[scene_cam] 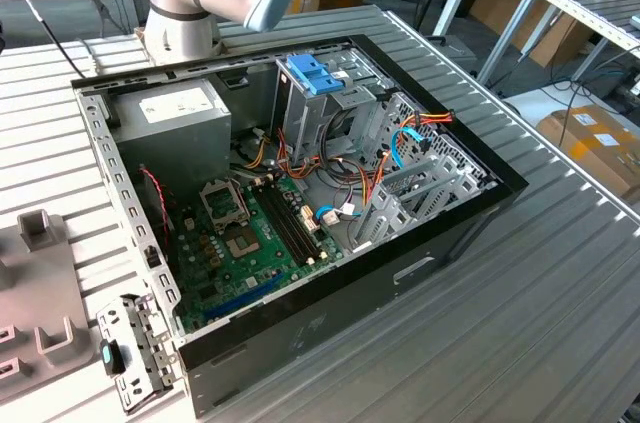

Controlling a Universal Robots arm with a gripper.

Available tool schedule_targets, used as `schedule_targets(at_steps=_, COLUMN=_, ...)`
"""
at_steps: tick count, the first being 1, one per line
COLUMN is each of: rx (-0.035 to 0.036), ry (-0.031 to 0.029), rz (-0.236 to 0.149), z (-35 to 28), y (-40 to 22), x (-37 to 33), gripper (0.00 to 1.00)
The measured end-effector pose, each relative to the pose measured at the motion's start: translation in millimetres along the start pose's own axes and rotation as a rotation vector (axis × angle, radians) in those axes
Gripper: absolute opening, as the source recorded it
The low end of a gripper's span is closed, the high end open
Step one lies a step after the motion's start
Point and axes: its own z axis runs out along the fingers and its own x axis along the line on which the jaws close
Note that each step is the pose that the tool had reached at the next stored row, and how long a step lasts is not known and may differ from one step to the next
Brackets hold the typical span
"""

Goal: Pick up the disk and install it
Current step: 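Reach for the disk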

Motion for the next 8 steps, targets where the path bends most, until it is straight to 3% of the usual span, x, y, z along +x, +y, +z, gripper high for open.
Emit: schedule_targets(at_steps=8, rx=0.0, ry=-0.0002, rz=0.002, z=0.1, y=4.5, x=27.0, gripper=0.11)
